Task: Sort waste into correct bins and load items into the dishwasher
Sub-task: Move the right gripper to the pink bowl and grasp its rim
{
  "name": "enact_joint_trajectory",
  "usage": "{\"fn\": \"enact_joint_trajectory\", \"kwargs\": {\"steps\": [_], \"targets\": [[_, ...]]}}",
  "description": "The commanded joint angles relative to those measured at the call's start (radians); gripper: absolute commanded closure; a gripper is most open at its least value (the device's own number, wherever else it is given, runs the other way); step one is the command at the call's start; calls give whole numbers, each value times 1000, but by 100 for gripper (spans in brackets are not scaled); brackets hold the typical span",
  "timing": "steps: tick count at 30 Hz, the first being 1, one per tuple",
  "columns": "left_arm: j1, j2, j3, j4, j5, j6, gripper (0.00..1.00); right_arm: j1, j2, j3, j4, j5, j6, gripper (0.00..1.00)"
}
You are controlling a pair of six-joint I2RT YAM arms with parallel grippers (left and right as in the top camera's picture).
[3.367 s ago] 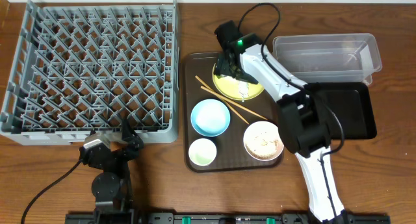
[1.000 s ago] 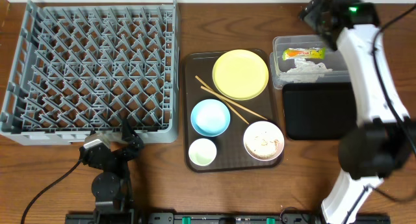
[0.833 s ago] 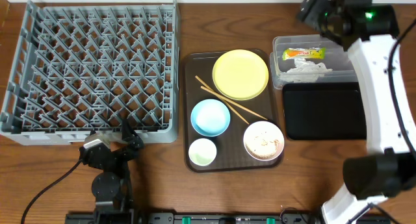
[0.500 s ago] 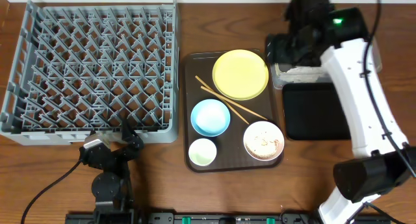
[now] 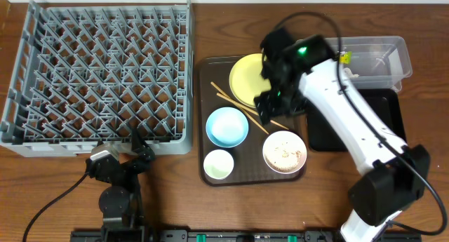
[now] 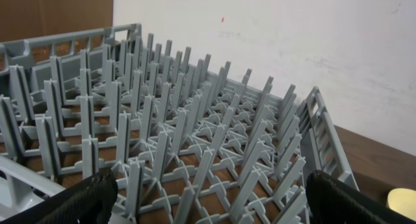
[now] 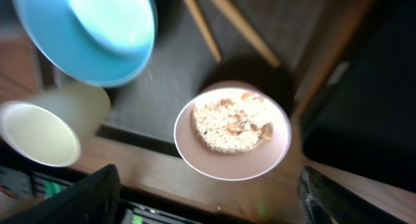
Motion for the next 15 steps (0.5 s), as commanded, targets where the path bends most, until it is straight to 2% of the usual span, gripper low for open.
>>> {"fn": "enact_joint_trajectory", "kwargs": {"steps": [1, 4, 6, 9, 11, 15], "targets": [[6, 0, -20, -36, -13, 17, 7, 52, 2, -109, 45, -9, -32, 13], [6, 0, -20, -36, -13, 17, 7, 102, -4, -210, 125, -7, -45, 20], [6, 0, -20, -36, -13, 17, 7, 132, -4, -273, 173, 5, -47, 34], [6, 0, -20, -36, -13, 17, 7, 153, -4, -341, 220, 6, -46, 50], [6, 0, -20, -36, -13, 17, 7, 160, -4, -380, 244, 7, -46, 53], [6, 0, -20, -36, -13, 17, 6, 169, -4, -444, 286, 10, -47, 53]]}}
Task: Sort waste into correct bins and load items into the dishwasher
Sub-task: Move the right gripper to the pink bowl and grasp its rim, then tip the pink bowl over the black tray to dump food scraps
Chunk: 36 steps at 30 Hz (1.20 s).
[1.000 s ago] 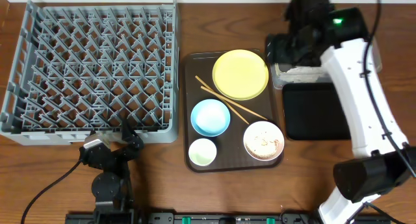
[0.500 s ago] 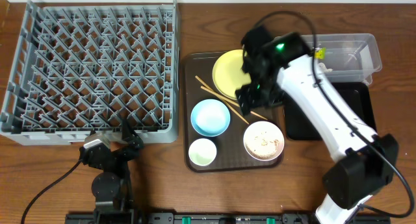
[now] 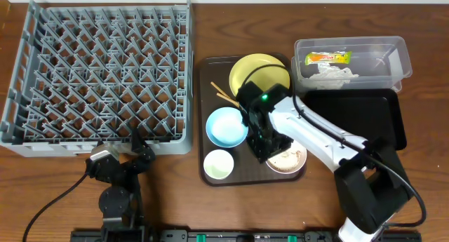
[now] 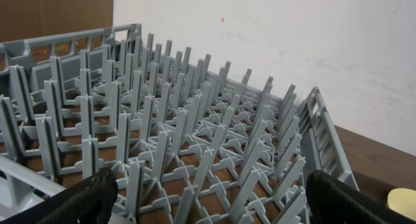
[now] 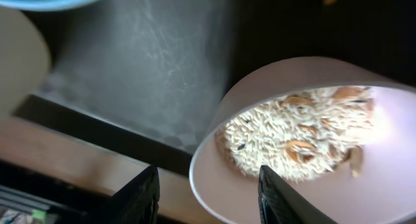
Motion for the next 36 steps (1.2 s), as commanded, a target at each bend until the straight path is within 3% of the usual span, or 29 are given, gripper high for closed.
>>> {"fn": "enact_joint_trajectory", "kwargs": {"steps": [1, 6, 12, 22, 29, 36], "targets": [[6, 0, -20, -36, -13, 17, 6, 11, -4, -45, 30, 8, -9, 53], [6, 0, -20, -36, -13, 18, 7, 22, -4, -118, 103, 24, -19, 66], [6, 0, -20, -36, -13, 18, 7, 61, -4, -169, 148, 99, 12, 98], [6, 0, -20, -36, -13, 17, 7, 68, -25, -148, 129, 146, 45, 99], [6, 0, -20, -36, -13, 17, 7, 43, -164, -13, 79, 146, 26, 99], [6, 0, -20, -36, -13, 18, 6, -149, -357, 46, 105, 44, 17, 99]]}}
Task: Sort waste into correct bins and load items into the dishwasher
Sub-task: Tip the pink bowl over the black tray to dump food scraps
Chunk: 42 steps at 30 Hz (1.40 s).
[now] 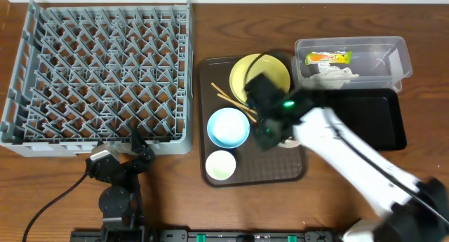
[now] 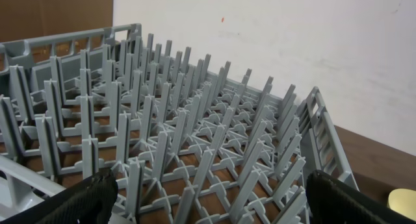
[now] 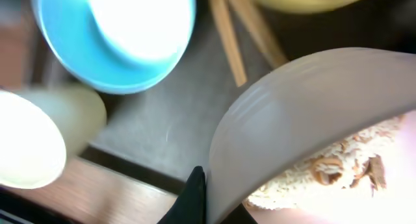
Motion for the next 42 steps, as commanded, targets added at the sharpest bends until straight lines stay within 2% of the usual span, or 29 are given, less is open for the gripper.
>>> {"fn": "enact_joint_trajectory", "kwargs": {"steps": [1, 9, 18, 30, 35, 42], "targets": [[6, 0, -20, -36, -13, 17, 7, -161, -111, 20, 10, -84, -17, 99], [6, 0, -20, -36, -13, 17, 7, -547, -187, -61, 34, -374, -189, 99], [6, 0, -20, -36, -13, 17, 7, -828, -185, -343, 327, -778, -219, 99], [6, 0, -20, -36, -13, 17, 7, -989, -173, -484, 579, -1138, -262, 99], [6, 0, -20, -36, -13, 17, 7, -1054, -139, -486, 635, -1275, -262, 99], [6, 0, -20, -36, -13, 17, 7, -1126, -32, -488, 639, -1369, -275, 99]]}}
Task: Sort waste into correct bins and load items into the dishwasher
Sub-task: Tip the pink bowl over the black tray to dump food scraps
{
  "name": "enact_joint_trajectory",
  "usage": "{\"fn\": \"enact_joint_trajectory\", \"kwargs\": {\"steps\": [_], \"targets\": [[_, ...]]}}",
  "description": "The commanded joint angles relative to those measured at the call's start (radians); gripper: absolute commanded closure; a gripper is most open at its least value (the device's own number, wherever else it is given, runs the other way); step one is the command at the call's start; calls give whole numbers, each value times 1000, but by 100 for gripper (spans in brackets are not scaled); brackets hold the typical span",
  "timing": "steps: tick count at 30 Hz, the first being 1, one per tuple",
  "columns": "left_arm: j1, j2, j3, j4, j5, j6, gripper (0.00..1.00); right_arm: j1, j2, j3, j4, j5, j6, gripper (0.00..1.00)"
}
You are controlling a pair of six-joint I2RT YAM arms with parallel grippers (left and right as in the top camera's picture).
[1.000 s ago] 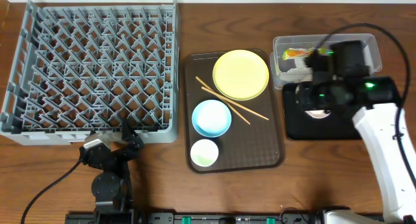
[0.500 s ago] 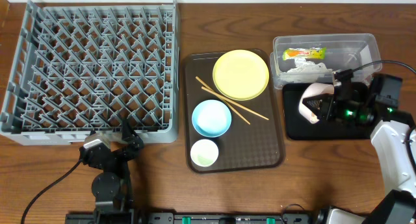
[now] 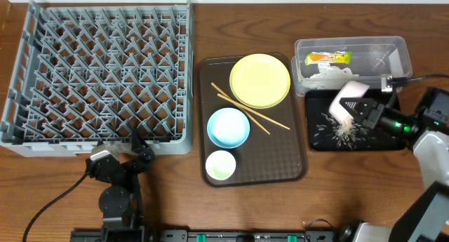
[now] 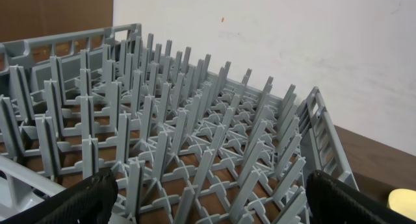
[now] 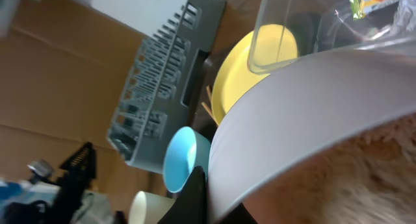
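Note:
My right gripper [image 3: 359, 110] is shut on the rim of a pink bowl [image 3: 346, 99], which is tipped on its side over the black bin [image 3: 393, 140]. Rice [image 3: 342, 131] lies scattered in that bin. In the right wrist view the pink bowl [image 5: 305, 120] fills the frame, rice still inside, with the right gripper [image 5: 207, 197] pinching its rim. My left gripper [image 3: 118, 163] rests open by the table's front edge; in its wrist view the left gripper [image 4: 211, 199] faces the grey dish rack [image 4: 169, 133].
The brown tray [image 3: 280, 168] carries a yellow plate [image 3: 259, 80], two chopsticks [image 3: 245, 110], a blue bowl [image 3: 228, 127] and a cream cup [image 3: 220, 164]. A clear bin [image 3: 393, 49] with wrappers stands behind the black bin. The grey rack [image 3: 98, 74] fills the left.
The right gripper has moved with the pink bowl from over the tray to over the black bin at the right. The bowl is now tipped and rice lies in the bin.
The right gripper was open above the tray, with the pink bowl of rice standing on it. Then it was down at the bowl's rim. Later it held the bowl lifted over the tray, and now tipped over the black bin. The left arm stayed still.

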Motion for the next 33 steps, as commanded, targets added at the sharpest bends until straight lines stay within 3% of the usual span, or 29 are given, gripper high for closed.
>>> {"fn": "enact_joint_trajectory", "kwargs": {"steps": [1, 6, 17, 29, 33], "targets": [[6, 0, -20, -36, -13, 18, 7, -38, 64, -8, 5, -149, -42, 99], [6, 0, -20, -36, -13, 17, 6, -71, 169, -8, 52, -310, -47, 99], [6, 0, -20, -36, -13, 17, 7, -77, 238, -8, 44, -313, 11, 99], [6, 0, -20, -36, -13, 17, 7, -77, 237, -8, 51, -288, 379, 99], [6, 0, -20, -36, -13, 17, 7, -77, 237, -8, 51, -289, 430, 99]]}}
